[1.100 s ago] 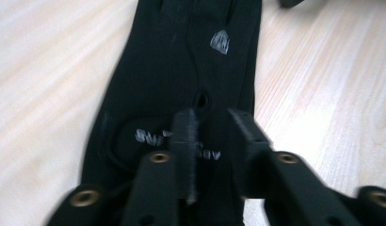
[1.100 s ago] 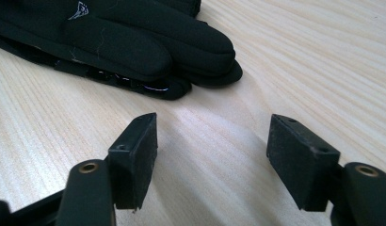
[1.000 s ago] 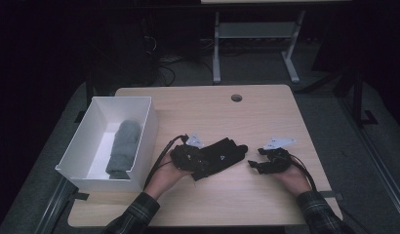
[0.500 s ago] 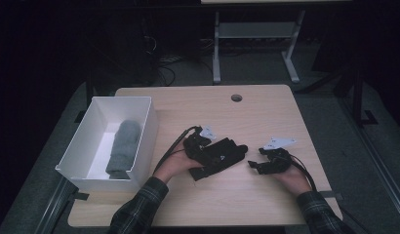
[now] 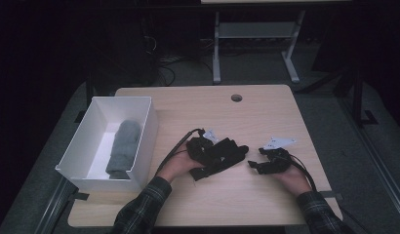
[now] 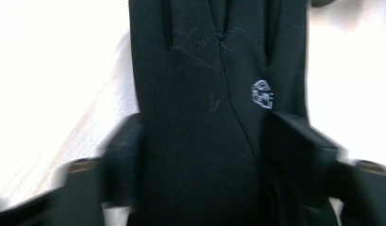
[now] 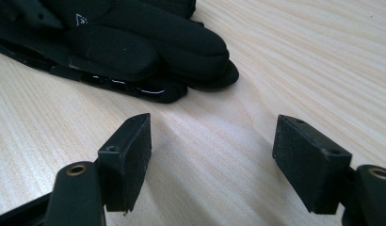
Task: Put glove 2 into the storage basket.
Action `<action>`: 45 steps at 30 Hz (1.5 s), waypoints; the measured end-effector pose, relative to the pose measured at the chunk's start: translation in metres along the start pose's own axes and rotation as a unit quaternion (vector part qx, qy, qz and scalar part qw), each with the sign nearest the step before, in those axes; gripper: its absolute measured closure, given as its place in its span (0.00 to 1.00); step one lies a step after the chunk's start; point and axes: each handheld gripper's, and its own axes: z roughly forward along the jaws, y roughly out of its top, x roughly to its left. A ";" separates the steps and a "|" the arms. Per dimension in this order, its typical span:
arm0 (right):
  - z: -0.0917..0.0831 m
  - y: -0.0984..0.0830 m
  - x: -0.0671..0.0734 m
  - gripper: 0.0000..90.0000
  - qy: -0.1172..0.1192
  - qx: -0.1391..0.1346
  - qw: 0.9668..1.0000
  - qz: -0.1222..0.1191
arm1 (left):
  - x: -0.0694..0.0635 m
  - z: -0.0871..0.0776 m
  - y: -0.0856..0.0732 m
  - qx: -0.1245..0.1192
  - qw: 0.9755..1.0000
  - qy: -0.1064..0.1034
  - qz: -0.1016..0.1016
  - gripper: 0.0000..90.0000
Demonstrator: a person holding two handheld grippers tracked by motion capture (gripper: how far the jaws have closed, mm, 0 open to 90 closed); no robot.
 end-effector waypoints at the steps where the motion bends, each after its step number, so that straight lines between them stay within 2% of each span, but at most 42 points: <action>1: 0.000 0.000 0.000 0.32 0.000 0.000 1.000 0.000 | 0.000 0.000 0.000 0.000 1.000 0.000 0.000 0.60; 2: 0.000 0.000 0.000 0.32 0.000 0.000 1.000 0.002 | 0.000 -0.002 0.000 0.005 1.000 -0.008 -0.004 0.66; 3: 0.000 0.000 0.000 0.32 0.000 0.000 1.000 0.002 | -0.001 -0.002 0.001 0.007 1.000 -0.010 -0.007 0.66; 5: 0.000 0.000 0.000 0.32 0.000 0.000 1.000 0.002 | -0.001 -0.006 0.002 0.014 1.000 -0.014 -0.024 0.73; 6: 0.000 0.000 0.000 0.32 0.000 0.000 1.000 0.002 | -0.001 -0.006 0.002 0.014 1.000 -0.014 -0.024 0.74; 8: 0.000 0.000 0.000 0.32 0.001 -0.001 1.000 0.002 | 0.000 -0.012 0.003 0.016 0.999 -0.017 -0.038 0.74; 9: 0.000 0.000 0.000 0.32 0.000 -0.001 1.000 0.003 | 0.000 -0.019 0.005 0.014 0.999 -0.011 -0.048 0.75; 10: 0.000 0.000 0.000 0.32 0.000 -0.001 1.000 0.003 | 0.000 -0.019 0.005 0.014 0.999 -0.011 -0.048 0.75; 11: 0.000 0.000 0.000 0.32 0.000 -0.001 1.000 0.001 | 0.001 -0.032 0.008 0.011 0.998 -0.001 -0.057 0.75; 12: 0.000 0.000 0.000 0.32 0.000 -0.001 1.000 0.001 | 0.001 -0.032 0.008 0.011 0.998 -0.001 -0.057 0.75; 13: 0.000 0.000 0.000 0.32 0.000 -0.001 1.000 0.002 | 0.001 -0.047 0.013 0.002 0.998 0.013 -0.068 0.75; 14: 0.000 0.000 0.000 0.32 0.000 -0.001 1.000 0.002 | 0.001 -0.047 0.013 0.002 0.998 0.013 -0.068 0.75; 17: 0.000 0.000 0.000 0.32 0.000 -0.001 1.000 0.002 | 0.001 -0.076 0.023 -0.007 0.997 0.031 -0.076 0.75; 18: 0.000 0.000 0.000 0.32 0.000 -0.002 1.000 0.002 | 0.002 -0.089 0.026 -0.018 0.996 0.037 -0.082 0.75; 19: 0.000 0.000 0.000 0.32 0.000 -0.002 1.000 0.002 | 0.002 -0.089 0.026 -0.018 0.996 0.037 -0.082 0.75; 20: 0.000 0.000 0.000 0.32 0.000 -0.002 1.000 0.001 | 0.004 -0.106 0.030 -0.025 0.995 0.048 -0.087 0.75; 21: 0.000 0.000 0.000 0.32 0.000 -0.002 1.000 0.001 | 0.004 -0.106 0.030 -0.025 0.995 0.048 -0.087 0.75; 27: 0.000 0.000 0.000 0.32 0.000 -0.002 1.000 0.002 | 0.014 -0.159 0.030 -0.042 0.991 0.069 -0.110 0.75; 28: 0.000 0.000 0.000 0.32 0.001 -0.002 1.000 0.003 | 0.017 -0.172 0.027 -0.050 0.989 0.077 -0.118 0.75; 29: 0.000 0.000 0.000 0.32 0.000 -0.002 1.000 0.001 | 0.018 -0.178 0.026 -0.054 0.987 0.080 -0.125 0.75; 30: 0.000 0.000 0.000 0.32 0.000 -0.002 1.000 0.002 | 0.021 -0.193 0.021 -0.058 0.985 0.092 -0.132 0.75; 31: 0.000 0.000 0.000 0.32 0.000 -0.002 1.000 0.002 | 0.021 -0.193 0.021 -0.058 0.985 0.092 -0.132 0.75; 33: 0.000 0.000 0.000 0.32 0.000 -0.002 1.000 0.001 | 0.028 -0.219 0.011 -0.069 0.980 0.110 -0.148 0.75; 34: 0.000 0.000 0.000 0.32 0.000 -0.002 1.000 0.001 | 0.028 -0.219 0.011 -0.069 0.980 0.110 -0.148 0.75; 36: 0.000 0.000 0.000 0.31 0.000 -0.002 1.000 0.002 | 0.035 -0.242 -0.003 -0.078 0.975 0.126 -0.164 0.75; 37: 0.000 0.000 0.000 0.31 0.000 -0.002 1.000 0.002 | 0.035 -0.242 -0.003 -0.078 0.975 0.126 -0.164 0.75; 38: 0.000 0.000 0.000 0.31 0.000 -0.002 1.000 0.002 | 0.038 -0.250 -0.010 -0.084 0.972 0.132 -0.173 0.75; 40: 0.000 0.000 0.000 0.31 0.000 -0.001 1.000 0.002 | 0.041 -0.262 -0.022 -0.089 0.968 0.142 -0.185 0.75; 41: 0.000 0.000 0.000 0.31 -0.001 -0.001 1.000 0.003 | 0.044 -0.272 -0.033 -0.093 0.965 0.149 -0.195 0.75; 45: 0.000 0.000 0.001 0.31 -0.001 -0.001 1.000 0.004 | 0.049 -0.288 -0.058 -0.097 0.956 0.168 -0.221 0.75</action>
